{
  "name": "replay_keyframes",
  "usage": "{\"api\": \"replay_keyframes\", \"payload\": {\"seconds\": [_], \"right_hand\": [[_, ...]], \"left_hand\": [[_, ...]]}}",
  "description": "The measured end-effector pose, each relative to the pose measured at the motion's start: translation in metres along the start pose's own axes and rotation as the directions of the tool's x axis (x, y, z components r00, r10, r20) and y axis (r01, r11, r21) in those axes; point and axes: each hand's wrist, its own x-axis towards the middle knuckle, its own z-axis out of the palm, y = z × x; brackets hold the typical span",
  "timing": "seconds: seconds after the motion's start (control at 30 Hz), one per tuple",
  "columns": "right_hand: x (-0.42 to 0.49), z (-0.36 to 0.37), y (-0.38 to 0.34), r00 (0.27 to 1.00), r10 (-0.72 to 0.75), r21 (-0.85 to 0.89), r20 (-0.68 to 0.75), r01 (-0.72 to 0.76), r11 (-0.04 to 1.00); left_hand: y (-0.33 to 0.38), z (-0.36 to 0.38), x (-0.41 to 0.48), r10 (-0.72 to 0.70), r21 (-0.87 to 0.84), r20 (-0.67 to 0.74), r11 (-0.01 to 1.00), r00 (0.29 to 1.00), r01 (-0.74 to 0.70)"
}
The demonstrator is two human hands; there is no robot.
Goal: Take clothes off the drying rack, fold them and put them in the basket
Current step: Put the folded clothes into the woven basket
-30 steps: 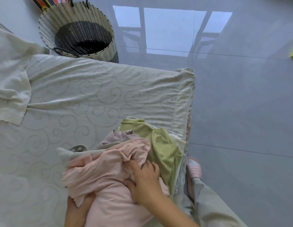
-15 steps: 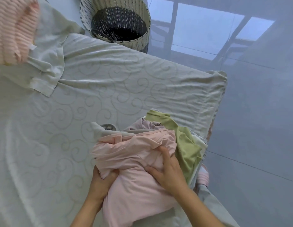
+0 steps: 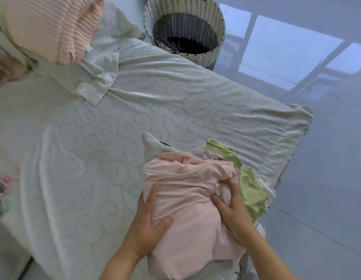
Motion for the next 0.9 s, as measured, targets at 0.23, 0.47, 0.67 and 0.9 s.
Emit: {"api": "replay_keyframes", "payload": {"seconds": [0.23, 0.47, 0.67, 0.9], "right_hand": [[-0.008, -0.008, -0.013, 0.996, -0.089, 0.04, 0.003, 0.088, 0.995], [-0.022, -0.057, -0.053, 0.986, -0.158, 0.116, -0.06, 0.164, 0.98], [-0.023, -0.139, -0.085, 0.964, -0.194, 0.161, -0.18, 0.224, 0.961], [0.02, -0.252, -0.123, 0.942, -0.243, 0.145, -0.232, 0.281, 0.949]], "left_hand": [[0.017, 0.002, 0.002, 0.008, -0.032, -0.023, 0.999, 1.0, -0.008], [0.083, 0.009, 0.001, 0.094, -0.058, -0.062, 0.994, 0.994, -0.098], [0.16, 0.049, 0.026, 0.232, -0.041, 0.014, 0.972, 0.973, -0.231], [0.252, 0.118, 0.088, 0.295, -0.09, 0.025, 0.952, 0.955, -0.292]]}}
